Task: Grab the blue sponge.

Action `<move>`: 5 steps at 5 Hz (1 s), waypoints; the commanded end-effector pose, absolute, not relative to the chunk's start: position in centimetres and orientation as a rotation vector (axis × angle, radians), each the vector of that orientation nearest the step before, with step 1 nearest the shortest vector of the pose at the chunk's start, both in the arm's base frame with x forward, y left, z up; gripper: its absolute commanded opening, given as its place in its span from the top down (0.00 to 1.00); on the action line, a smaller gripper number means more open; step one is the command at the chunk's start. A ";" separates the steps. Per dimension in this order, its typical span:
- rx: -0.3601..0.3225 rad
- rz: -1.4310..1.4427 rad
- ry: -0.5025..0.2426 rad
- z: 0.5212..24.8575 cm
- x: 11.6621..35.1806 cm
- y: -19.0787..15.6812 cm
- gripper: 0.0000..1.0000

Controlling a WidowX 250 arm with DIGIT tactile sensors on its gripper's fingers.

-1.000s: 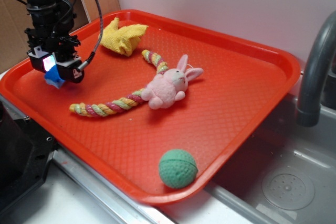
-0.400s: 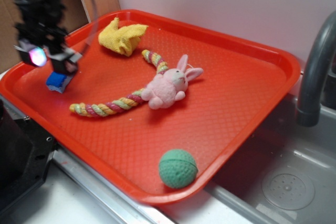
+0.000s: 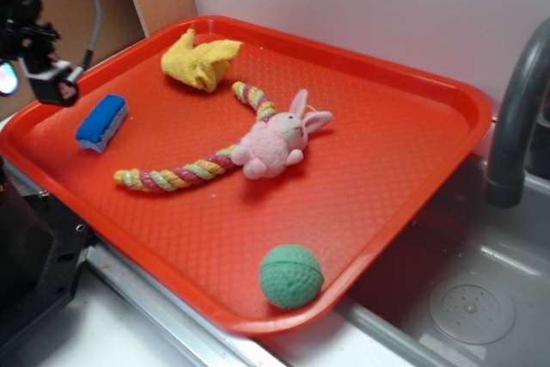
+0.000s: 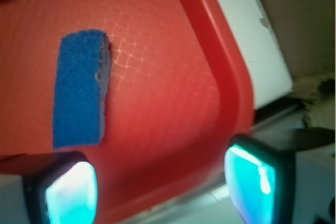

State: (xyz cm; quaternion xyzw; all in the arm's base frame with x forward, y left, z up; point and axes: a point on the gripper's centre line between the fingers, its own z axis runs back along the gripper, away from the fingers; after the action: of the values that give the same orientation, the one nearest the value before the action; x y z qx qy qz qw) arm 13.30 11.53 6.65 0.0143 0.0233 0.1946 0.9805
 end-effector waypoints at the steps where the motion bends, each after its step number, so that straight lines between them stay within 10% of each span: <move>1: 0.060 0.334 0.048 6.3 14.3 10.3 0.00; 5: 0.044 0.346 -0.089 5.6 16.9 8.9 0.00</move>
State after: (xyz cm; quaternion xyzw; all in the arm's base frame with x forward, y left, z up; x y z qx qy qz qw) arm 16.85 8.89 5.04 0.0184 -0.0274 0.1746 0.9841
